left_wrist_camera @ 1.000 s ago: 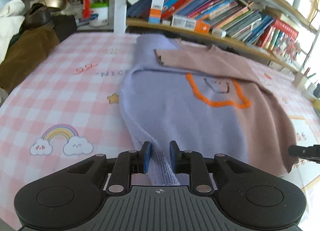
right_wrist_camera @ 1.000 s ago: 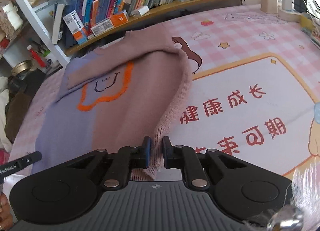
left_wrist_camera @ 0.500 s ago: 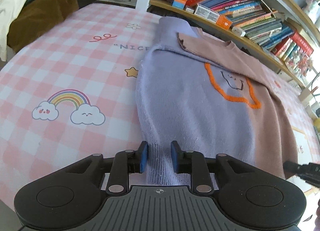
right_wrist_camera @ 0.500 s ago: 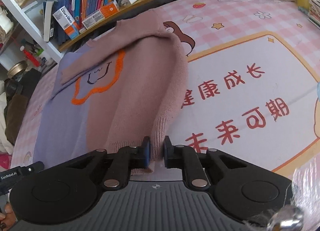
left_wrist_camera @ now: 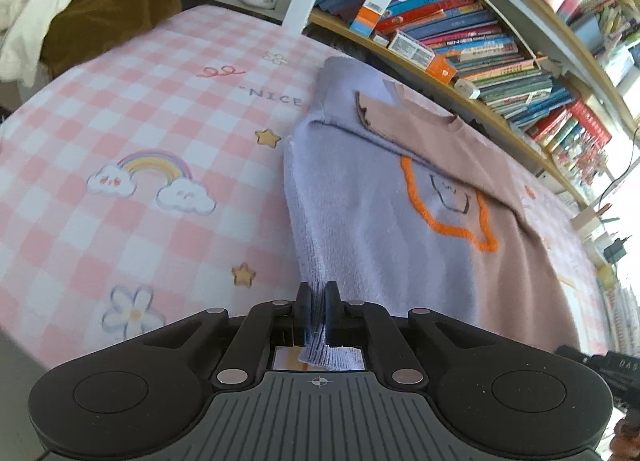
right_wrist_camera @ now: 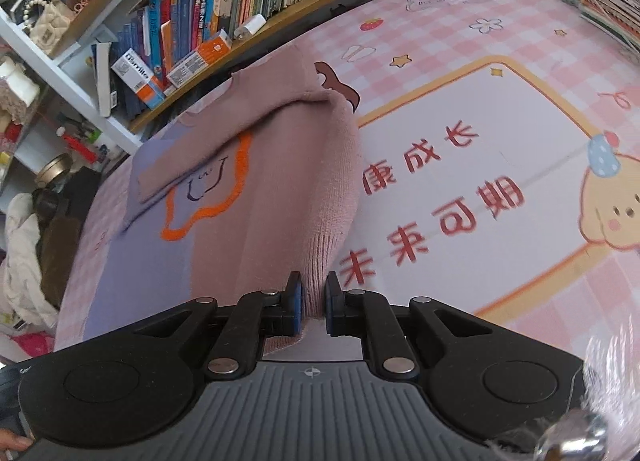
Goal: Fold clothes
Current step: 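Lift the hem with both tools and fold it toward the collar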
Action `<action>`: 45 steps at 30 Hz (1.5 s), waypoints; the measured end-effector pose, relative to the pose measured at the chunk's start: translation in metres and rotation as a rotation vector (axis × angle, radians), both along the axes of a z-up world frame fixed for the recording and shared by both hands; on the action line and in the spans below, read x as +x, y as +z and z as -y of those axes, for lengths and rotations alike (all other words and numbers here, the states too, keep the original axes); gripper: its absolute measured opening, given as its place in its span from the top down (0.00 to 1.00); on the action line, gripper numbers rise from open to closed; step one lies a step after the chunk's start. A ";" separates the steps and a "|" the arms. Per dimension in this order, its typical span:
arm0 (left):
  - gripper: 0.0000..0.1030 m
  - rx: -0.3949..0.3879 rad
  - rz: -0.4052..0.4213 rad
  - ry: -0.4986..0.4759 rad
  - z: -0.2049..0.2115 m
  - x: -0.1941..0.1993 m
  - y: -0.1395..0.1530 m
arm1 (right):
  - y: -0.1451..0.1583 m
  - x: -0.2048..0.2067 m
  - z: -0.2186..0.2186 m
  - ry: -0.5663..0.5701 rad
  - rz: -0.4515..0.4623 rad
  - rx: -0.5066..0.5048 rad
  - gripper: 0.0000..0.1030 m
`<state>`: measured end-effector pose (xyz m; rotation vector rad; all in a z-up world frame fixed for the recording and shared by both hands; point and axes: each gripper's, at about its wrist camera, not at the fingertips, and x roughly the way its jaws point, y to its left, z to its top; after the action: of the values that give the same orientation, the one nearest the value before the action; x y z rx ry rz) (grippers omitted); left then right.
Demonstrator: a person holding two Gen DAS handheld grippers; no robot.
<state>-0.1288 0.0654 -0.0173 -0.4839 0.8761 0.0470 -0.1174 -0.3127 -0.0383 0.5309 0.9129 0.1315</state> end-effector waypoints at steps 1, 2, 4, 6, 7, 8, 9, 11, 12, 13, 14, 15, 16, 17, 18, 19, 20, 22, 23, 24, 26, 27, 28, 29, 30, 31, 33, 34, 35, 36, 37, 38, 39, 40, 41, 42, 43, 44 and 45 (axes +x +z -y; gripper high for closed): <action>0.95 -0.007 0.000 0.006 0.000 -0.006 0.001 | 0.001 -0.005 0.001 0.006 -0.001 0.005 0.90; 0.95 -0.014 -0.001 0.013 0.000 -0.011 0.001 | 0.002 -0.010 0.003 0.013 -0.003 0.011 0.90; 0.95 -0.025 -0.003 0.023 0.001 -0.023 0.002 | 0.004 -0.021 0.006 0.031 -0.010 0.014 0.90; 0.95 -0.031 -0.008 0.030 0.003 -0.036 0.002 | 0.005 -0.032 0.007 0.054 -0.017 0.007 0.90; 0.95 -0.031 -0.012 0.031 0.004 -0.042 0.002 | 0.006 -0.038 0.007 0.068 -0.018 -0.001 0.90; 0.95 -0.031 -0.017 0.033 0.005 -0.049 0.002 | 0.006 -0.043 0.008 0.086 -0.019 -0.010 0.90; 0.95 -0.028 -0.022 0.033 0.006 -0.057 0.002 | 0.007 -0.050 0.009 0.106 -0.020 -0.019 0.90; 0.95 -0.021 -0.035 0.037 0.007 -0.070 -0.001 | 0.005 -0.061 0.010 0.136 -0.030 -0.025 0.90; 0.95 -0.020 -0.043 0.040 0.008 -0.076 -0.002 | 0.005 -0.067 0.011 0.151 -0.035 -0.028 0.90; 0.95 -0.020 -0.050 0.044 0.009 -0.082 -0.003 | 0.003 -0.073 0.013 0.156 -0.044 -0.027 0.90; 0.95 -0.019 -0.055 0.047 0.009 -0.087 -0.004 | 0.002 -0.079 0.015 0.166 -0.056 -0.026 0.90; 0.95 -0.019 -0.060 0.050 0.009 -0.093 -0.005 | 0.001 -0.083 0.016 0.177 -0.066 -0.027 0.90; 0.95 -0.019 -0.063 0.053 0.010 -0.097 -0.006 | 0.000 -0.087 0.016 0.189 -0.075 -0.029 0.90; 0.95 -0.018 -0.066 0.056 0.010 -0.102 -0.006 | 0.000 -0.091 0.016 0.203 -0.082 -0.033 0.90; 0.95 -0.018 -0.068 0.059 0.010 -0.105 -0.007 | -0.001 -0.094 0.016 0.218 -0.088 -0.038 0.90; 0.95 -0.018 -0.069 0.064 0.011 -0.108 -0.007 | 0.000 -0.097 0.016 0.231 -0.091 -0.042 0.90; 0.95 -0.020 -0.069 0.071 0.011 -0.111 -0.007 | 0.000 -0.099 0.015 0.244 -0.093 -0.045 0.90; 0.95 -0.025 -0.067 0.085 0.011 -0.115 -0.007 | 0.001 -0.102 0.014 0.270 -0.098 -0.043 0.90; 0.95 -0.029 -0.062 0.089 0.010 -0.115 -0.006 | 0.002 -0.103 0.015 0.272 -0.095 -0.036 0.90; 0.95 -0.035 -0.053 0.095 0.010 -0.116 -0.005 | 0.003 -0.103 0.016 0.273 -0.091 -0.028 0.90; 0.95 -0.060 -0.023 0.105 0.009 -0.115 0.001 | 0.006 -0.103 0.021 0.268 -0.079 0.003 0.90; 0.95 -0.077 -0.003 0.111 0.008 -0.114 0.005 | 0.010 -0.101 0.025 0.251 -0.063 0.041 0.90; 0.95 -0.103 0.021 0.118 0.006 -0.112 0.009 | 0.014 -0.099 0.029 0.235 -0.047 0.079 0.90; 0.95 -0.139 0.048 0.124 0.004 -0.108 0.013 | 0.020 -0.096 0.033 0.212 -0.022 0.128 0.90; 0.95 -0.175 0.074 0.130 0.001 -0.104 0.018 | 0.026 -0.092 0.037 0.192 0.007 0.169 0.90; 0.95 -0.204 0.099 0.138 -0.002 -0.099 0.022 | 0.031 -0.087 0.039 0.177 0.032 0.194 0.90; 0.95 -0.245 0.143 0.151 -0.006 -0.088 0.030 | 0.042 -0.075 0.043 0.144 0.084 0.240 0.90; 0.95 -0.257 0.164 0.153 -0.007 -0.080 0.033 | 0.047 -0.068 0.045 0.124 0.107 0.263 0.90; 0.95 -0.268 0.185 0.156 -0.008 -0.072 0.037 | 0.052 -0.061 0.047 0.104 0.131 0.286 0.90; 0.95 -0.280 0.206 0.158 -0.009 -0.064 0.041 | 0.056 -0.054 0.049 0.084 0.154 0.309 0.90; 0.95 -0.291 0.227 0.160 -0.011 -0.056 0.044 | 0.059 -0.044 0.050 0.059 0.163 0.328 0.90; 0.95 -0.298 0.243 0.159 -0.012 -0.046 0.047 | 0.062 -0.035 0.051 0.035 0.172 0.347 0.90; 0.95 -0.303 0.259 0.158 -0.013 -0.037 0.050 | 0.066 -0.027 0.052 0.020 0.181 0.356 0.90; 0.95 -0.304 0.267 0.156 -0.015 -0.027 0.052 | 0.070 -0.019 0.053 0.011 0.190 0.358 0.90; 0.95 -0.305 0.276 0.154 -0.017 -0.017 0.054 | 0.073 -0.011 0.054 0.002 0.200 0.360 0.90; 0.95 -0.306 0.284 0.152 -0.018 -0.007 0.056 | 0.076 -0.002 0.053 -0.007 0.208 0.358 0.90; 0.95 -0.307 0.291 0.150 -0.020 0.002 0.058 | 0.078 0.006 0.052 -0.016 0.215 0.355 0.90; 0.95 -0.306 0.292 0.148 -0.022 0.012 0.058 | 0.080 0.015 0.051 -0.025 0.223 0.352 0.90; 0.95 -0.304 0.292 0.146 -0.024 0.021 0.058 | 0.083 0.024 0.050 -0.033 0.230 0.350 0.90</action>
<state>-0.1079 0.0898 0.0410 -0.8176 0.5610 -0.0243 -0.0938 -0.3624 0.0442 0.8367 0.6575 0.3191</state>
